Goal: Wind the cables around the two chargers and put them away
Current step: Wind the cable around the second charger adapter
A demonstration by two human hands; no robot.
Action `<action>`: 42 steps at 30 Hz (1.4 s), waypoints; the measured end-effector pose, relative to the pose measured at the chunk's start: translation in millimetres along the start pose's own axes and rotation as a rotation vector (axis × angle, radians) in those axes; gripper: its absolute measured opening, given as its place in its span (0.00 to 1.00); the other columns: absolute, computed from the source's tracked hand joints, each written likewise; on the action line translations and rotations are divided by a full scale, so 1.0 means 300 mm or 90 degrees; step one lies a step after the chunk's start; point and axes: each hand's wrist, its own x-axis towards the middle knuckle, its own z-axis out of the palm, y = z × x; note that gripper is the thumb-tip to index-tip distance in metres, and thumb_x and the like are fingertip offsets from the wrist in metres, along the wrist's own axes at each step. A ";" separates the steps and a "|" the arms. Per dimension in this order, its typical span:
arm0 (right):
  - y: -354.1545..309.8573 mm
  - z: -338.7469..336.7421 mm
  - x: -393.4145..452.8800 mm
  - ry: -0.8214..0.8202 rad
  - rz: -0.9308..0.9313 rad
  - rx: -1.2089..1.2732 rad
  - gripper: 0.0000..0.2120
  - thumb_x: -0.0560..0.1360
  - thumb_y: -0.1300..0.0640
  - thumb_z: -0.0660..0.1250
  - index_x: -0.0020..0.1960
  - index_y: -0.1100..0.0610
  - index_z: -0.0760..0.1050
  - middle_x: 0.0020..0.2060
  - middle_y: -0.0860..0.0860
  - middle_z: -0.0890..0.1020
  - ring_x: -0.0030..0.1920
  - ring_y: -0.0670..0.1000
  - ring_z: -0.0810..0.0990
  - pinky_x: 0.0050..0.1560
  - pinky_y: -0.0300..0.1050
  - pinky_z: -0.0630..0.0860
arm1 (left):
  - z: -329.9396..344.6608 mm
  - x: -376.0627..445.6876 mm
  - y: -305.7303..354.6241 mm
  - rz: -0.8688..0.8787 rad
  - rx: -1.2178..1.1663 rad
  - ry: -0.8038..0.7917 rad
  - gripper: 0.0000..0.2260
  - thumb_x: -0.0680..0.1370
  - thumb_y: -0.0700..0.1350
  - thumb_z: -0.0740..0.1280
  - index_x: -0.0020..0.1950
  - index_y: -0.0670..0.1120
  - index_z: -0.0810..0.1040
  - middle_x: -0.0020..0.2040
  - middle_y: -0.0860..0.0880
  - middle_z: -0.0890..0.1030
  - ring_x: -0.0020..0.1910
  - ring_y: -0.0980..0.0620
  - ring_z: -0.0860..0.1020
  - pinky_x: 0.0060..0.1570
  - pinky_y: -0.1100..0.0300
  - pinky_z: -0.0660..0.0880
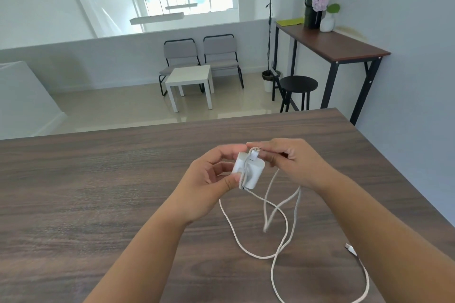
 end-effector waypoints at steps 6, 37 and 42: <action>0.078 0.083 -0.018 0.027 -0.028 -0.283 0.11 0.76 0.40 0.54 0.54 0.39 0.70 0.32 0.31 0.73 0.44 0.46 0.71 0.51 0.52 0.70 | 0.018 0.018 0.019 0.059 -0.131 -0.001 0.23 0.73 0.46 0.75 0.68 0.54 0.76 0.65 0.46 0.78 0.60 0.42 0.78 0.57 0.52 0.76; 0.012 0.154 0.170 0.074 0.062 0.166 0.25 0.75 0.54 0.66 0.70 0.42 0.66 0.57 0.50 0.80 0.59 0.48 0.78 0.63 0.54 0.74 | 0.046 0.186 0.018 -0.006 -0.451 0.249 0.19 0.76 0.34 0.64 0.65 0.47 0.76 0.53 0.47 0.84 0.49 0.50 0.82 0.47 0.62 0.80; 0.015 0.200 0.126 0.149 0.040 -0.062 0.12 0.81 0.54 0.61 0.61 0.49 0.78 0.36 0.44 0.80 0.36 0.40 0.76 0.42 0.33 0.72 | 0.001 0.191 0.030 0.026 -0.424 0.332 0.16 0.80 0.31 0.61 0.63 0.47 0.76 0.50 0.48 0.84 0.43 0.53 0.82 0.42 0.63 0.80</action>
